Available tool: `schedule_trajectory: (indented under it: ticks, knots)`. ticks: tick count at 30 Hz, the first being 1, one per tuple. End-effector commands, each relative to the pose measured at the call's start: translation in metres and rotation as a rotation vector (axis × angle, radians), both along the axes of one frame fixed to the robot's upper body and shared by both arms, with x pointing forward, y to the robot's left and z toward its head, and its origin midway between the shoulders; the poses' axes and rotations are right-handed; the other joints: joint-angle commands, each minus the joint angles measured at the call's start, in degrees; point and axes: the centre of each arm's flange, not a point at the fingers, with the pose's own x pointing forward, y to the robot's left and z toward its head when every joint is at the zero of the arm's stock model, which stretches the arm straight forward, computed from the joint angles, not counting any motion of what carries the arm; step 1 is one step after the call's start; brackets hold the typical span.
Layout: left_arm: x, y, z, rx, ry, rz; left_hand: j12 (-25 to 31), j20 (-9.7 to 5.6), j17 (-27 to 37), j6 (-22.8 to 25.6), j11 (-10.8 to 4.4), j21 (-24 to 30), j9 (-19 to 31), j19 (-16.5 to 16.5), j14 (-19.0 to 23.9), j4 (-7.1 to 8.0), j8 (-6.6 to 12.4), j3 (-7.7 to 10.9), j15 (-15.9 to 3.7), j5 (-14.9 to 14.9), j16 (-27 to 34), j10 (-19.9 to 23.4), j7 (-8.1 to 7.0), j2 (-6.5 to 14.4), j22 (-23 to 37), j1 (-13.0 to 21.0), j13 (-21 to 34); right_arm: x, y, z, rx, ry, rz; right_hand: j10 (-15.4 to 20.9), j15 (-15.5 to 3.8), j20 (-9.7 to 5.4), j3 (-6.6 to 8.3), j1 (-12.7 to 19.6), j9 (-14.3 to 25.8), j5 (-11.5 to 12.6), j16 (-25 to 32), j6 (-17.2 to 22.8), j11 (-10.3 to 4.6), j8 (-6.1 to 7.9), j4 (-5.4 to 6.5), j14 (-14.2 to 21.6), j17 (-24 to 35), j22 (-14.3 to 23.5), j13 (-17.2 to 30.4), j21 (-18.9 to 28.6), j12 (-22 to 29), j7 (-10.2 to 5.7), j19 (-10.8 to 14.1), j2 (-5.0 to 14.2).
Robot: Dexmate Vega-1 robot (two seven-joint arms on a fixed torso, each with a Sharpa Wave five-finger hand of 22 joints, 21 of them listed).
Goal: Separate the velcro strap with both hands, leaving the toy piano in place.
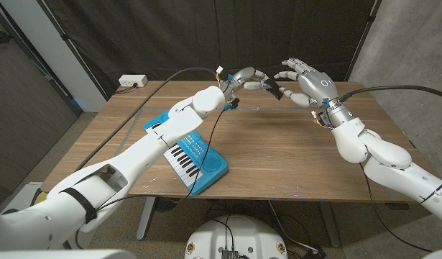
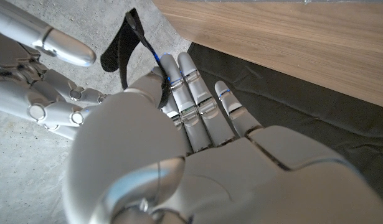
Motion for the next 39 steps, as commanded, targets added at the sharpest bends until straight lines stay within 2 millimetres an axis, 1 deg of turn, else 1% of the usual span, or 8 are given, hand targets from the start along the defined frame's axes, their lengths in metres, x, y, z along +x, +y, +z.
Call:
schedule_trajectory:
  ticks: [1,11,21,22,30,32,34,39]
  knots:
    - [-0.009,0.008,0.000,-0.039,0.003,-0.018,0.52,0.34,0.33,2.15,-0.05,-0.04,0.01,0.12,0.14,-0.12,0.29,0.53,-0.35,-0.03,-0.02,0.06,2.50,0.17,0.07,0.09,0.32,0.005,0.000,-0.005,-0.023,0.028,-0.009,-0.13,-0.25,-0.09,-0.45,0.64,0.01,-0.16,0.62,0.90,0.03,0.29,0.31,0.09,-0.05,-0.01,-0.22,-0.29,0.45,-0.15,-0.19,-0.08]
    - [-0.014,0.013,0.001,-0.060,0.007,-0.018,0.50,0.50,0.40,2.05,-0.31,-0.23,0.15,0.07,0.06,-0.21,0.31,0.72,-0.16,-0.01,-0.07,-0.07,2.42,0.29,0.08,0.12,0.56,0.003,-0.001,-0.010,-0.012,0.012,0.013,-0.19,-1.10,-0.62,-1.28,0.33,-0.42,-0.13,1.18,3.50,-0.03,0.97,0.78,1.12,-0.71,-0.01,-1.05,-0.49,0.73,-0.09,0.29,-0.02]
    - [-0.018,0.014,0.000,-0.068,0.005,-0.031,0.45,0.63,0.38,1.97,-0.26,-0.38,0.30,0.10,0.01,-0.10,0.34,0.81,-0.17,-0.02,-0.18,0.00,2.38,0.30,0.09,-0.14,0.61,0.004,-0.004,-0.013,0.026,-0.038,0.043,-0.45,-2.78,-2.08,-4.03,-1.52,-1.43,0.54,2.20,9.08,-0.01,2.15,1.87,4.50,-1.68,0.05,-2.79,-0.61,1.14,-0.17,2.14,-1.21]
    - [-0.018,0.014,0.000,-0.068,0.005,-0.034,0.46,0.60,0.38,1.98,-0.14,-0.37,0.29,0.14,0.06,-0.14,0.34,0.83,-0.14,-0.02,-0.16,0.01,2.39,0.29,0.09,-0.11,0.63,0.004,-0.004,-0.013,0.025,-0.038,0.039,6.15,-2.94,-2.17,-5.64,-2.49,-2.35,1.12,2.33,10.91,-2.94,2.03,2.50,4.76,-2.01,0.16,-3.41,-1.05,3.72,-0.27,2.33,-1.52]
    - [-0.020,0.014,0.000,-0.079,0.005,-0.064,0.40,0.66,0.60,1.99,-0.11,-0.47,0.30,0.21,0.12,-0.15,0.34,0.81,-0.16,-0.03,-0.03,-0.08,2.39,0.36,0.10,-0.17,0.72,0.007,-0.004,-0.013,0.028,-0.058,0.013,6.43,-2.83,-2.60,-6.24,-2.86,-2.77,1.29,2.54,10.99,-2.69,1.70,2.70,5.48,-1.95,0.20,-3.93,-1.09,3.72,-0.27,2.74,-1.64]
    - [-0.020,0.014,0.000,-0.081,0.007,-0.072,0.42,0.60,0.56,1.96,-0.08,-0.49,0.33,0.25,0.16,-0.17,0.34,0.85,-0.17,-0.02,-0.06,-0.04,2.34,0.33,0.10,-0.18,0.76,0.007,-0.003,-0.013,0.025,-0.065,0.006,6.45,-2.82,-3.05,-6.39,-2.99,-2.92,1.35,2.69,10.98,-2.65,1.58,2.80,5.90,-1.90,0.23,-4.12,-1.01,3.68,-0.27,3.11,-1.56]
    - [-0.020,0.014,0.001,-0.084,0.006,-0.078,0.44,0.61,0.59,2.04,-0.09,-0.50,0.36,0.26,0.13,-0.19,0.39,0.85,-0.21,-0.03,-0.05,0.02,2.29,0.31,0.11,-0.18,0.78,0.008,-0.003,-0.013,0.018,-0.074,-0.004,8.92,-2.88,-4.19,-7.04,-3.46,-3.46,1.52,2.88,11.80,-4.18,1.49,3.04,6.75,-1.75,0.36,-4.90,-0.78,4.48,-0.25,4.28,-1.47]
    - [-0.022,0.016,0.002,-0.092,-0.002,-0.089,0.35,0.66,0.63,1.85,-0.27,-0.58,0.44,0.24,0.15,-0.22,0.35,0.89,-0.18,-0.03,-0.05,-0.09,2.31,0.31,0.11,-0.20,0.78,0.010,-0.002,-0.013,0.004,-0.073,-0.018,9.37,-2.99,-4.90,-7.40,-3.76,-3.68,1.52,3.03,12.82,-4.30,1.72,3.11,7.49,-1.68,0.43,-5.38,-0.57,4.53,-0.22,5.09,-1.59]
